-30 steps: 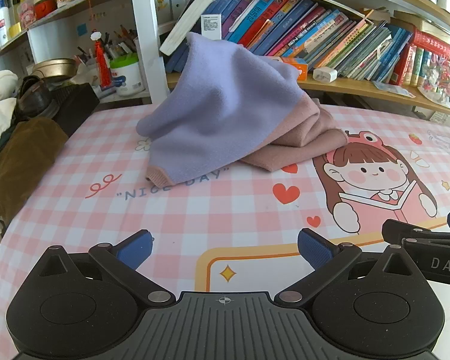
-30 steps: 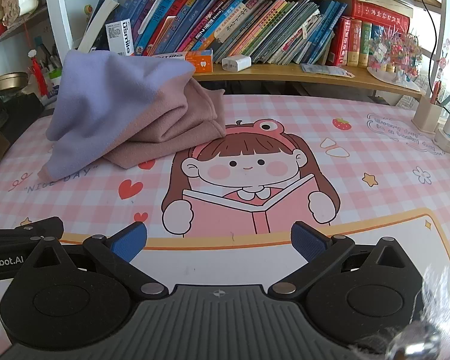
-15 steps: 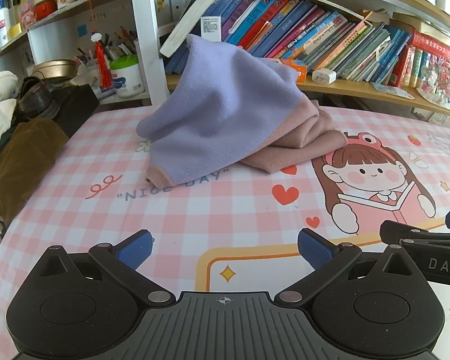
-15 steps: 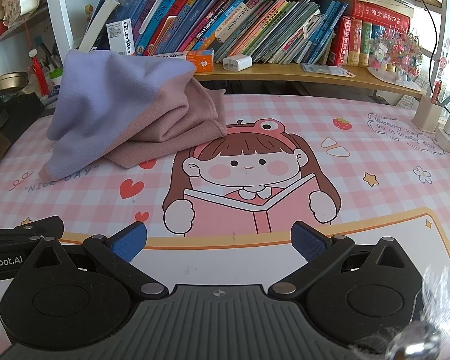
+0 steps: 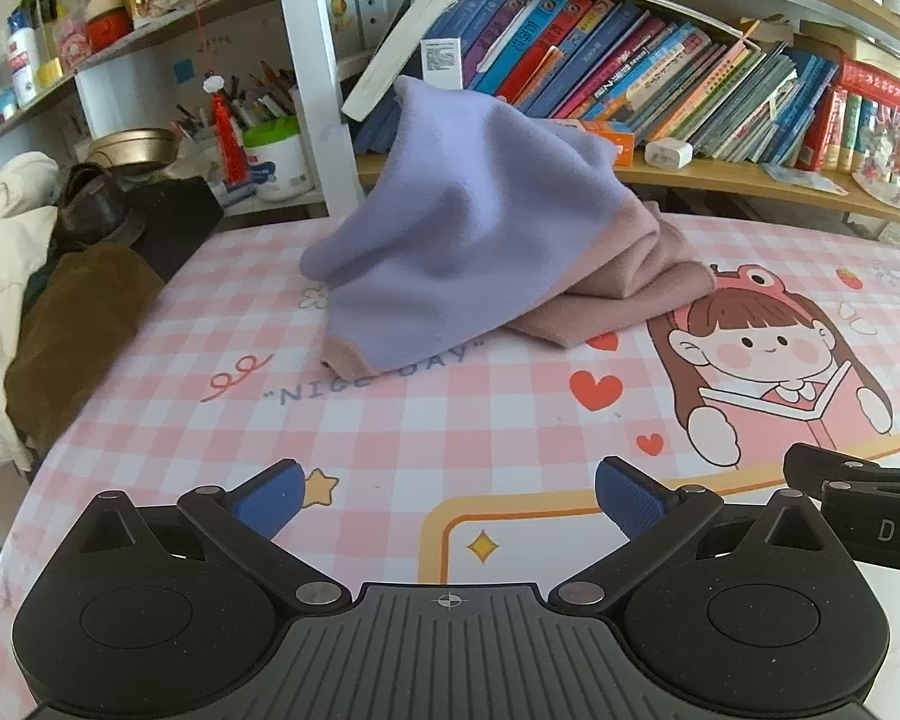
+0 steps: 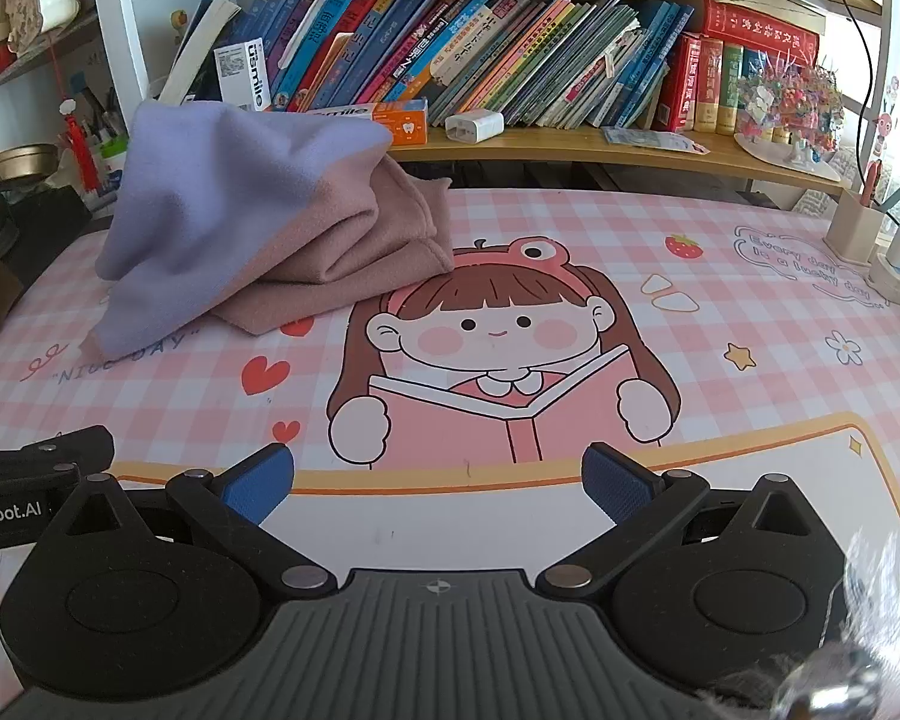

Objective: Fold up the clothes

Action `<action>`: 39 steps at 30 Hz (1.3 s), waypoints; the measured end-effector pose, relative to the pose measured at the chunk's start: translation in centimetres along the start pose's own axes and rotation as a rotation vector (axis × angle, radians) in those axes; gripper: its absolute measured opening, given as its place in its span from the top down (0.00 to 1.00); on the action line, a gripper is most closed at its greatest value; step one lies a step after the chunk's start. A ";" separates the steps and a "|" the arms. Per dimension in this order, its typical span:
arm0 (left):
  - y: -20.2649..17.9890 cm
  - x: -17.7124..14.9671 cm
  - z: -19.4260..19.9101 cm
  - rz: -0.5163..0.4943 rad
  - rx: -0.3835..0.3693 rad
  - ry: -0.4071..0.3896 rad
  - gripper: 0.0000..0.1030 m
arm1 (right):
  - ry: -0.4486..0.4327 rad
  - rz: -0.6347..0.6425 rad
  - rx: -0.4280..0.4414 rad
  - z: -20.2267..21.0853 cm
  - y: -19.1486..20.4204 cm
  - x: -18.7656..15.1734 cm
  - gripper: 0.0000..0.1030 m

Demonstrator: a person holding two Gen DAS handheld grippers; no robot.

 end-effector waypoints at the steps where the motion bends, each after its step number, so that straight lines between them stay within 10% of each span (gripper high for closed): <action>1: 0.0 0.0 0.0 -0.001 -0.009 0.000 0.00 | 0.000 0.000 0.000 0.0 0.0 0.0 0.00; 39: 1.3 -0.1 0.2 0.014 -0.114 -0.058 0.00 | 0.029 0.004 -0.009 -0.3 0.8 -0.4 0.02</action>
Point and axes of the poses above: each gripper's, at about its wrist camera, not at the fingertips, and z roughly against the way its jaws point, y to its left, x to its top, the point moved 1 cm from there along -z, roughly the way its jaws point, and after that the axes turned 12 degrees about x, right-handed, at the moved point
